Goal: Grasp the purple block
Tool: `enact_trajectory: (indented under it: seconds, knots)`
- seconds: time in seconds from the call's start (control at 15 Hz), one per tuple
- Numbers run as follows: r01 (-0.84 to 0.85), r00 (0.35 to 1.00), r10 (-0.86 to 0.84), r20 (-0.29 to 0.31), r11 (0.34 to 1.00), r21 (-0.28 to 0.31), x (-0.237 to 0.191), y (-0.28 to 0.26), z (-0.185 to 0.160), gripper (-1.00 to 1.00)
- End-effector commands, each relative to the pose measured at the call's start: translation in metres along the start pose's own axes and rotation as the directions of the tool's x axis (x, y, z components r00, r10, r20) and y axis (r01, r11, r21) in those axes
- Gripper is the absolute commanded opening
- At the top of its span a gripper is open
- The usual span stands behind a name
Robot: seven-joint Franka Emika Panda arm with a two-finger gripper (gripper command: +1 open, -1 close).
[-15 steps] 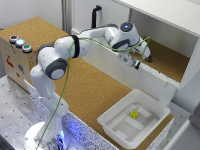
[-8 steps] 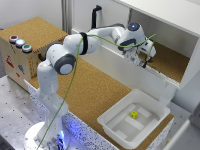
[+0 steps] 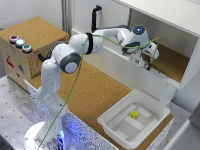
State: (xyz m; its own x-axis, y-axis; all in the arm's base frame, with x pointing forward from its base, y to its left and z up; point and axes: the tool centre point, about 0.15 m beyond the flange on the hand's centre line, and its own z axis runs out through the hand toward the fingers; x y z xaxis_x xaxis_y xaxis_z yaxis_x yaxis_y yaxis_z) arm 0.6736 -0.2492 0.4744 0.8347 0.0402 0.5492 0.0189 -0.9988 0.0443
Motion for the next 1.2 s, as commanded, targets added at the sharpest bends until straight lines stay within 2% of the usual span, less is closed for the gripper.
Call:
enact_trajectory:
  seconds: [0.0, 0.2, 0.4, 0.53, 0.6, 0.73, 0.8, 0.93, 1.13]
  knots:
    - [0.051, 0.994, -0.058, 0.095, 0.996, 0.077, 0.037, 0.006, 0.034, -1.0]
    - [0.051, 0.995, -0.057, 0.084, 0.996, 0.076, 0.031, 0.004, 0.03, -1.0]
    - [0.087, 0.994, -0.09, 0.053, 0.995, 0.053, 0.01, 0.003, 0.005, -1.0]
    - [0.089, 0.996, -0.089, 0.0, 0.994, 0.067, -0.011, 0.006, -0.026, -1.0]
    - [0.115, 0.992, -0.112, -0.05, 0.991, 0.073, -0.022, 0.005, -0.051, -1.0]
    - [0.156, 0.983, -0.147, -0.113, 0.985, 0.077, -0.044, 0.003, -0.088, -1.0]
    - [0.176, 0.979, -0.164, -0.125, 0.979, 0.098, -0.06, 0.002, -0.099, -1.0]
    - [0.185, 0.98, -0.173, -0.098, 0.974, 0.129, -0.082, -0.004, -0.102, -1.0]
    - [0.195, 0.979, -0.185, -0.083, 0.971, 0.139, -0.111, -0.025, -0.123, -1.0]
